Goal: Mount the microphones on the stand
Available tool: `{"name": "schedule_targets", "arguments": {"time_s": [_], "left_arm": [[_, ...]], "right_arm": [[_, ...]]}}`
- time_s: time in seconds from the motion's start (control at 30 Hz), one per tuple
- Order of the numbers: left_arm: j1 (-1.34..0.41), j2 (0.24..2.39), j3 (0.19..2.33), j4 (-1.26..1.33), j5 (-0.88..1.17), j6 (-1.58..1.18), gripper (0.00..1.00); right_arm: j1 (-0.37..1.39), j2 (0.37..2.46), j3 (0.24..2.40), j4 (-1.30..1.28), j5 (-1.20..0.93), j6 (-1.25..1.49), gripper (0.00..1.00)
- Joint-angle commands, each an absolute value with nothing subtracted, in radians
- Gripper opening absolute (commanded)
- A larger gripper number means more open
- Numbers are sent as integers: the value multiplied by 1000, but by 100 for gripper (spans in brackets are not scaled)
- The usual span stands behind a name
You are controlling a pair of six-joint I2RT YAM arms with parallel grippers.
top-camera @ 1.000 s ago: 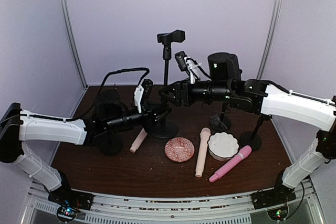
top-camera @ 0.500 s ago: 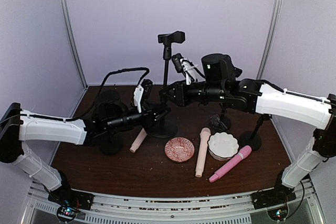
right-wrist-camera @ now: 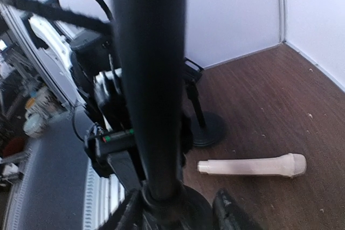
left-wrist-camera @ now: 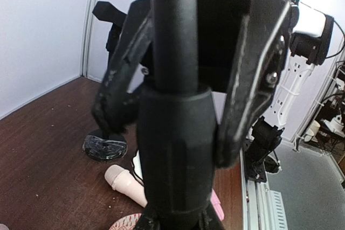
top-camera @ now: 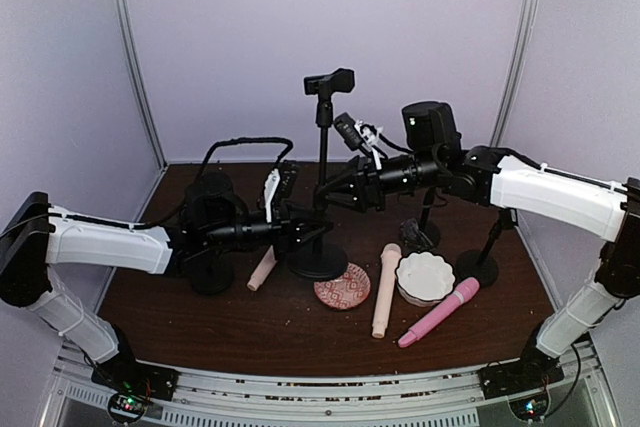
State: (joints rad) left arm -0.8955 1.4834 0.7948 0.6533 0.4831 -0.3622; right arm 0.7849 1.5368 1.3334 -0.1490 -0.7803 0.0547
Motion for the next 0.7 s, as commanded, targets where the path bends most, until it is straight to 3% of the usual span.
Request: {"name": "schedule_targets", "arguments": {"time_s": [0.0, 0.27, 0.43, 0.67], "left_arm": [[-884, 1449, 820, 826, 591, -363, 0], [-871, 1460, 800, 858, 553, -394, 0], [-871, 1465, 811, 795, 463, -386, 0], [-871, 1456, 814, 746, 392, -373, 0]], "right_arm": [[746, 1484, 1351, -311, -584, -72, 52], [725, 1425, 1295, -344, -544, -70, 60], [782, 1380, 1233, -172, -625, 29, 69], [878, 1459, 1315, -57, -481, 209, 64]]}}
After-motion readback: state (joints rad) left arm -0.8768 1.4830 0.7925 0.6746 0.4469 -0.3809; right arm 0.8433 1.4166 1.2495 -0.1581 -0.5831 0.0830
